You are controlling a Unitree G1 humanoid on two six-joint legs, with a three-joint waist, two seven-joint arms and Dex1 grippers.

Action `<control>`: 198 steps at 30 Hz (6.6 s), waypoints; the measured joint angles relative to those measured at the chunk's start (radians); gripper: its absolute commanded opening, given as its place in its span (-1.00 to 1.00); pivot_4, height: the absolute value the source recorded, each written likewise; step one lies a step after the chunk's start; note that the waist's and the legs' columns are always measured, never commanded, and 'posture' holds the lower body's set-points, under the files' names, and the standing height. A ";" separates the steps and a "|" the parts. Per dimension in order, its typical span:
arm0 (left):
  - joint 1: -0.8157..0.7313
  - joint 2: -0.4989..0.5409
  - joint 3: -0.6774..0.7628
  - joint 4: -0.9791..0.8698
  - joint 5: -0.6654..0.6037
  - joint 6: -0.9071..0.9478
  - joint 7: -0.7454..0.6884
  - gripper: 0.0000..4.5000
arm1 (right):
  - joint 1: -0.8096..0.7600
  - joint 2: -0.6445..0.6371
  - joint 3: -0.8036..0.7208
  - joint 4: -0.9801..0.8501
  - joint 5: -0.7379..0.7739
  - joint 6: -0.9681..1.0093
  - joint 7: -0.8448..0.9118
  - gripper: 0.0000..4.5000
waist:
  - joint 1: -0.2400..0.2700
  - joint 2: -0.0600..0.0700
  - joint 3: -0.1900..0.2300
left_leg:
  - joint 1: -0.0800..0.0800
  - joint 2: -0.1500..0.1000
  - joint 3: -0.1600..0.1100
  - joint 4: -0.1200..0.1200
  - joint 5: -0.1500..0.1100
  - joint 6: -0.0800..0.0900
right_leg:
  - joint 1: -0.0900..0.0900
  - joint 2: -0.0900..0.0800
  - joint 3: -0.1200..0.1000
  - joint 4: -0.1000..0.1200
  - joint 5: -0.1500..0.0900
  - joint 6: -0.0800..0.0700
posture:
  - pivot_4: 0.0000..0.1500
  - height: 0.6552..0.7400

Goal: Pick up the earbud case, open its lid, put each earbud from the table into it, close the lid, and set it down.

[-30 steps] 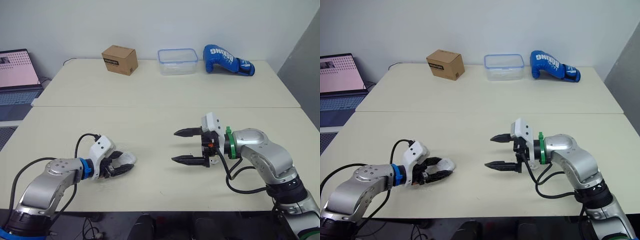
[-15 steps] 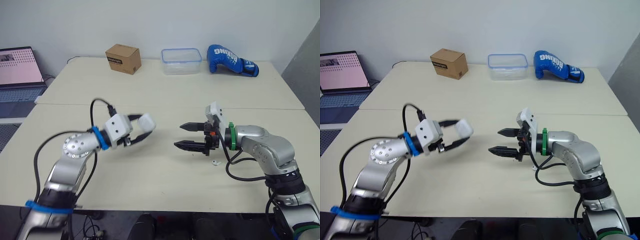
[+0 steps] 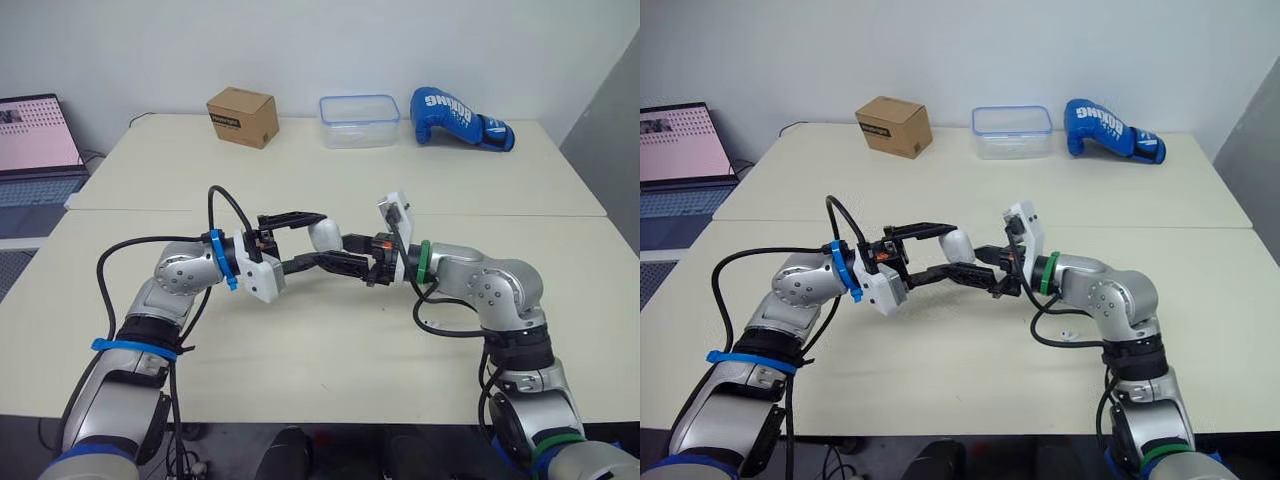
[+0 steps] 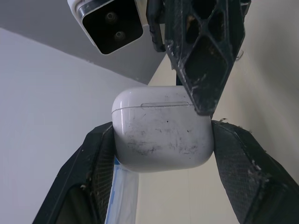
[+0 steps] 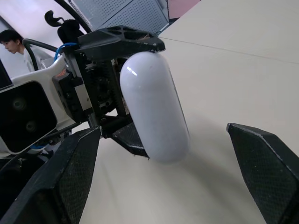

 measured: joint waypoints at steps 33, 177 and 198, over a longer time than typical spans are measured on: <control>-0.003 0.035 -0.074 -0.207 -0.359 0.633 -0.237 0.70 | -0.019 -0.200 0.090 0.213 -0.274 -0.282 0.010 -0.62 | -0.009 0.000 0.000 | 0.000 0.002 -0.001 0.000 0.000 0.000 | 0.000 0.003 0.000 0.000 0.000 0.000 | 1.00 1.00; 0.318 -0.330 0.138 -0.637 -0.358 1.290 0.176 -0.66 | 0.343 -0.996 0.191 0.290 -0.724 -0.850 0.722 -0.82 | 0.029 -0.001 0.000 | 0.004 -0.004 0.002 0.001 0.000 0.000 | 0.008 -0.005 0.001 -0.007 -0.001 0.003 | 1.00 1.00; 0.337 -0.338 0.129 -0.703 -0.360 1.327 0.206 -0.66 | 0.349 -1.022 0.200 0.327 -0.893 -0.983 0.738 0.41 | 0.028 -0.004 -0.002 | 0.016 -0.001 0.000 -0.001 -0.001 0.000 | 0.025 -0.003 -0.002 -0.018 -0.003 0.009 | 1.00 1.00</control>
